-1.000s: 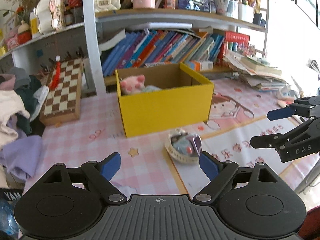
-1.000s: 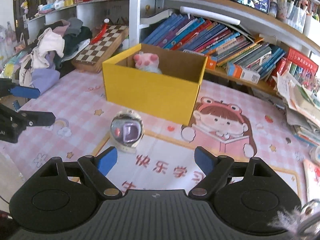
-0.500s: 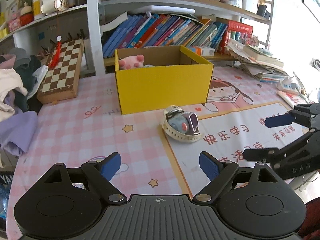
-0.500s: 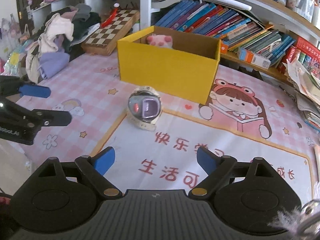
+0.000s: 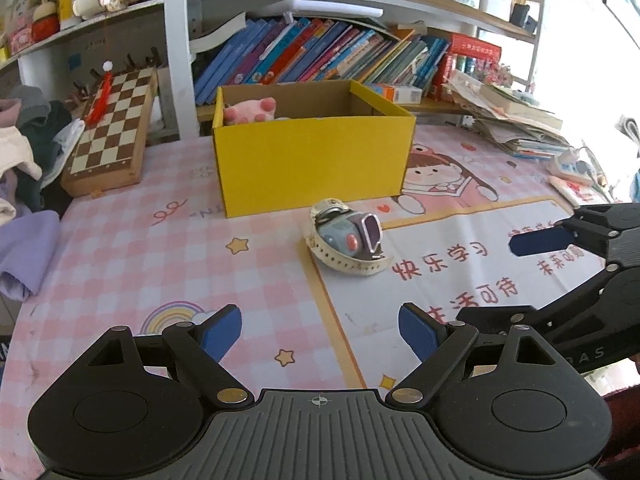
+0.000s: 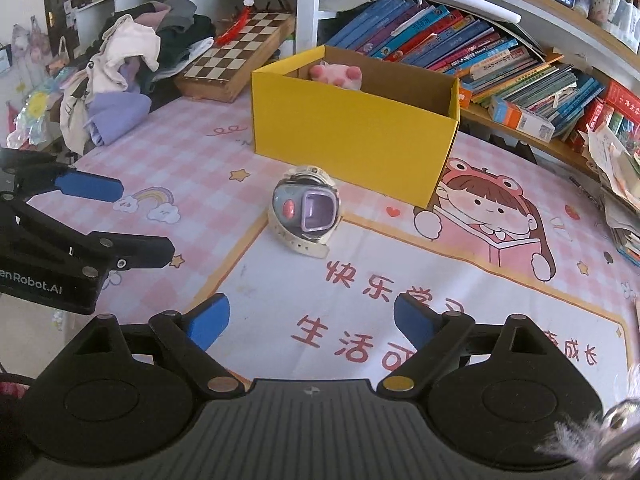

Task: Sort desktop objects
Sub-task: 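Withdraw both tools from the box back over the table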

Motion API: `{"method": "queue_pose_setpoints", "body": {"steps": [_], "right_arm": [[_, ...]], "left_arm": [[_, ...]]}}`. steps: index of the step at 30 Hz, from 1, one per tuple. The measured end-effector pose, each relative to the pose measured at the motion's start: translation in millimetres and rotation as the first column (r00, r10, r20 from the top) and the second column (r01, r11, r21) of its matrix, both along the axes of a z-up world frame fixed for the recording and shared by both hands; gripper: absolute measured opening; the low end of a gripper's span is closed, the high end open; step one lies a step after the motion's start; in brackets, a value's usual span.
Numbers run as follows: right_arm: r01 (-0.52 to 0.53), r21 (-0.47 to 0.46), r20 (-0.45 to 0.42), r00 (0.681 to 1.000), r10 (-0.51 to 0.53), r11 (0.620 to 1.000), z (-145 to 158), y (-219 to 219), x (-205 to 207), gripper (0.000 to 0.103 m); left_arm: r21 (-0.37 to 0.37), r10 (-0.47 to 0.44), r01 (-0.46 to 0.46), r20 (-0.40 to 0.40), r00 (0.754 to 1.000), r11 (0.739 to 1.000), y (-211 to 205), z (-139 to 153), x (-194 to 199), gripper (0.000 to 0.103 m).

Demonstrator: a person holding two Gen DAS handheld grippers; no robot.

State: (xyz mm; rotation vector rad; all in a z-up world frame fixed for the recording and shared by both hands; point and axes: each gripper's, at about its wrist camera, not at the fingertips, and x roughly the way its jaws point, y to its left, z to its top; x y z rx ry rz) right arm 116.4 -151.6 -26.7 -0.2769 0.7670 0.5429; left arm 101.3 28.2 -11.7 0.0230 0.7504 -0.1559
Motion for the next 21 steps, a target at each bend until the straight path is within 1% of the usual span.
{"method": "queue_pose_setpoints", "body": {"steps": [4, 8, 10, 12, 15, 21], "right_arm": [[-0.012, 0.000, -0.001, 1.000, 0.012, 1.000, 0, 0, 6, 0.088], [-0.023, -0.006, 0.002, 1.000, 0.023, 1.000, 0, 1, 13, 0.083], [-0.025, -0.007, 0.000, 1.000, 0.025, 1.000, 0, 0, 17, 0.078], [-0.025, -0.007, 0.001, 1.000, 0.025, 1.000, 0, -2, 22, 0.077], [-0.023, -0.007, 0.004, 1.000, 0.023, 1.000, 0, -4, 28, 0.077], [-0.019, -0.013, -0.004, 1.000, 0.019, 1.000, -2, -6, 43, 0.077]], "left_arm": [[0.001, 0.010, -0.010, -0.010, 1.000, 1.000, -1, -1, 6, 0.088], [-0.004, 0.007, -0.007, -0.025, 1.000, 1.000, -2, -4, 13, 0.088], [-0.010, -0.002, 0.002, -0.028, 1.000, 1.000, -4, -5, 17, 0.088], [-0.009, -0.008, 0.008, -0.031, 0.999, 1.000, -6, -6, 21, 0.088], [0.012, -0.010, 0.010, -0.025, 1.000, 1.000, -10, -6, 26, 0.088], [0.020, 0.003, -0.003, -0.018, 1.000, 1.000, -12, -8, 38, 0.088]]}}
